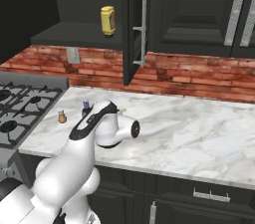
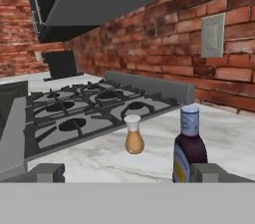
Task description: There are various items on the counter. Only move the condiments/shakers into the cabinet.
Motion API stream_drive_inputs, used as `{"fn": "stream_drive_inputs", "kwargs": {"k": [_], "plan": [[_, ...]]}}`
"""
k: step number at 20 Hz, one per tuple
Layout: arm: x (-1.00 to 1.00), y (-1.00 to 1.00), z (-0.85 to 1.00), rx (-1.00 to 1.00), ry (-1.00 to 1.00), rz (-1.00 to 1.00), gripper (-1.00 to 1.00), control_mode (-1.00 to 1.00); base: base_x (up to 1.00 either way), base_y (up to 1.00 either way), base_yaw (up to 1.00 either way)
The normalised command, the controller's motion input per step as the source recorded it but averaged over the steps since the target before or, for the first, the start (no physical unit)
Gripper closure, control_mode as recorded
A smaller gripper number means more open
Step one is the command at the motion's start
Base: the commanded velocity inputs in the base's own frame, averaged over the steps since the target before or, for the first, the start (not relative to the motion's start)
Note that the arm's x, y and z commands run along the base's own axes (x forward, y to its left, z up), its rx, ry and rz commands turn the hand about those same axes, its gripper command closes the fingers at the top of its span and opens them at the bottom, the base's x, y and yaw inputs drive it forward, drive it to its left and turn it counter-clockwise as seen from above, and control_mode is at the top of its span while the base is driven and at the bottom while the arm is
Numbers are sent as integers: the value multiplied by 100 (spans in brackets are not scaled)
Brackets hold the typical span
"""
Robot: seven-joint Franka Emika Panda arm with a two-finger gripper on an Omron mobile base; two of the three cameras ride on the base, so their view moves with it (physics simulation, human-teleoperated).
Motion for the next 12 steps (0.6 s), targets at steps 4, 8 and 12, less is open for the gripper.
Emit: {"fn": "stream_drive_inputs", "kwargs": {"k": [4, 8, 12], "plan": [[12, 15, -22, -4, 0, 5, -100, -100, 0, 0, 0], [15, 32, -6, -1, 0, 0, -100, -100, 0, 0, 0], [18, 23, 0, 0, 0, 0, -100, -100, 0, 0, 0]]}}
